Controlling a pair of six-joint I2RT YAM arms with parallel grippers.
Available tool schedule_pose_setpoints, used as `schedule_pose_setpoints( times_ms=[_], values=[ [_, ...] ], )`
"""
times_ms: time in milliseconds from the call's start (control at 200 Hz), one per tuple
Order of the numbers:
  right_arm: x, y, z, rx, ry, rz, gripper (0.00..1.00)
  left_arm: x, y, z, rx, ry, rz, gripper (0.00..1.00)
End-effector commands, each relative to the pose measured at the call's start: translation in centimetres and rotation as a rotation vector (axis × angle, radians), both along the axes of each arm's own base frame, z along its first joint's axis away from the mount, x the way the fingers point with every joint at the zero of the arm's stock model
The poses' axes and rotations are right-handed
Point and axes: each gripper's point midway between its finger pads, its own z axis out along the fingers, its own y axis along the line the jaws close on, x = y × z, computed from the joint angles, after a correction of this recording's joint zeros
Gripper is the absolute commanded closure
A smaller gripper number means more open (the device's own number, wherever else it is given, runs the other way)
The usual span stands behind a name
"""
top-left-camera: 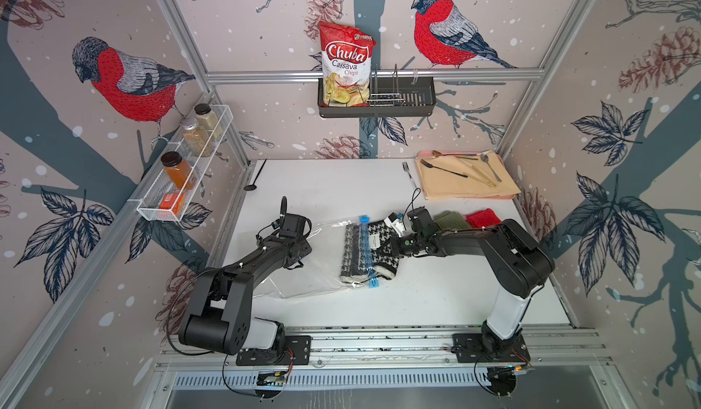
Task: Take the scarf out of the vacuum bag
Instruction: Take out the scarf from the vacuum bag.
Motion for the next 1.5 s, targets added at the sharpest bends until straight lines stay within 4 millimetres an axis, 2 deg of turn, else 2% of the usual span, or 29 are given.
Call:
schedule_pose_setpoints(
  times_ms=[0,280,1056,1306,1496],
  values=[
    [0.2,0.3,0.3,0.016,-0.018,0.007,1.0,-0.9,-0.3,-0.9,-0.014,0.046,-0.013,0.51],
    [0.2,0.1,0.4,0.016,-0.019,0.004,1.0,-0.4,0.0,-0.6,0.007,0.03,-0.001,0.57],
    [0.5,-1.1,0.7,0.017,-0.021,-0.023,1.0,0.0,2.3,0.2,0.08,0.016,0.054,0.57],
    [0.1,-0.4,1.0,0.027,-0.027,0.004,1.0,0.0,3.0,0.7,0.118,0.004,0.069,0.55],
    [-0.4,0.2,1.5,0.051,-0.024,0.025,1.0,0.0,3.0,0.2,0.119,0.012,0.071,0.55]
  ],
)
